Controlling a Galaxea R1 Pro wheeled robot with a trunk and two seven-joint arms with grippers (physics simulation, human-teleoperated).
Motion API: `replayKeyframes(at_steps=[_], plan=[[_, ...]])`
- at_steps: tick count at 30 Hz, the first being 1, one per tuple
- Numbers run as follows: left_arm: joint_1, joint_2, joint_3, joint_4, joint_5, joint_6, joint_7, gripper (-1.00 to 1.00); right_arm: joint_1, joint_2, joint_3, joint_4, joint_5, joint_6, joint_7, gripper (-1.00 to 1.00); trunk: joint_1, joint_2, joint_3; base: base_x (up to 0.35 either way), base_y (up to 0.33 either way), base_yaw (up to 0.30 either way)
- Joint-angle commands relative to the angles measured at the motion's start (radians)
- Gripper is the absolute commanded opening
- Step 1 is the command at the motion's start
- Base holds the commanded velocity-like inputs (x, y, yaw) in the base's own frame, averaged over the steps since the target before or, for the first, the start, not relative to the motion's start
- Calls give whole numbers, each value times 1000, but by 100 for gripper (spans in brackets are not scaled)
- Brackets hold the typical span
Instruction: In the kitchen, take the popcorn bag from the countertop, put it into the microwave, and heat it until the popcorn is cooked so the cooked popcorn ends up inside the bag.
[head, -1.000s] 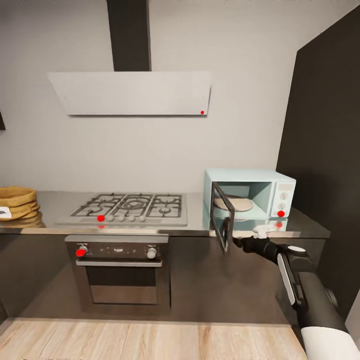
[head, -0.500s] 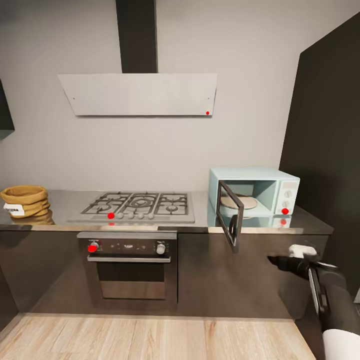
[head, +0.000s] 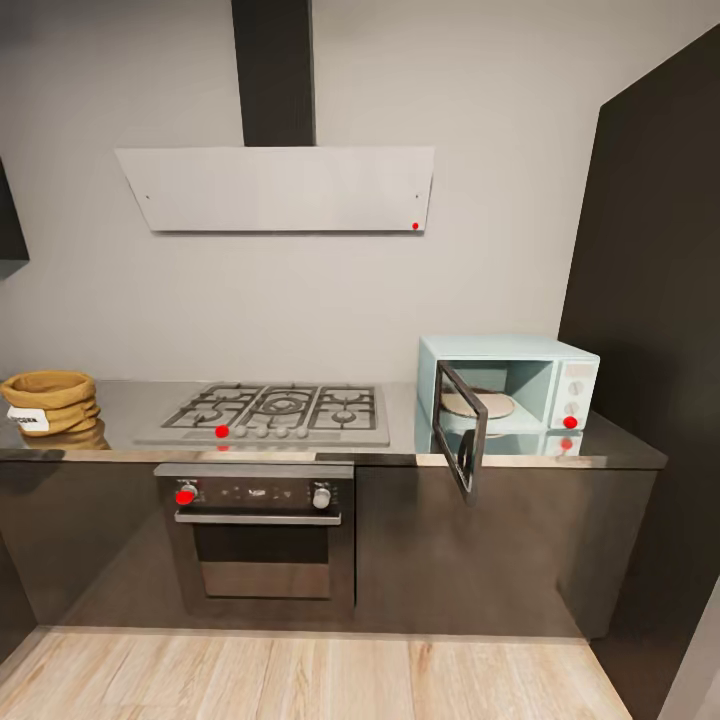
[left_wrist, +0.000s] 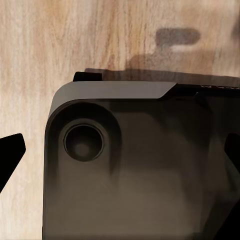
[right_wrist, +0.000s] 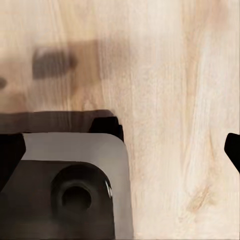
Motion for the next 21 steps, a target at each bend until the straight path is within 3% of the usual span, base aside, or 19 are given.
replayKeyframes(at_steps=[1, 3, 4, 9, 11, 15, 21], plan=[[0, 0, 2, 0, 5, -2, -1, 100, 12, 12, -9, 2, 20, -38, -10, 100, 0, -1, -1, 0, 0, 0], [0, 0, 2, 0, 7, -2, -1, 100, 34, 50, -9, 5, 50, -122, -76, 100, 0, -1, -1, 0, 0, 0], [0, 0, 2, 0, 7, -2, -1, 100, 36, 54, -9, 5, 51, -126, -86, 100, 0, -1, -1, 0, 0, 0], [0, 1, 4, -1, 9, -2, 0, 100, 39, 57, -10, 5, 52, -122, -97, 100, 0, -1, -1, 0, 0, 0], [0, 2, 16, -1, 38, -2, 0, 100, 39, 57, -9, 5, 52, -123, -98, 100, 0, -1, -1, 0, 0, 43], [0, 4, 26, -1, 91, -2, -1, 100, 39, 60, -9, 5, 55, -123, -98, 100, 0, -1, -1, 0, 0, 219], [0, 4, 27, -1, 97, -2, -1, 100, 39, 77, -9, 5, 59, -120, -109, 100, 0, -1, -1, 0, 0, 284]])
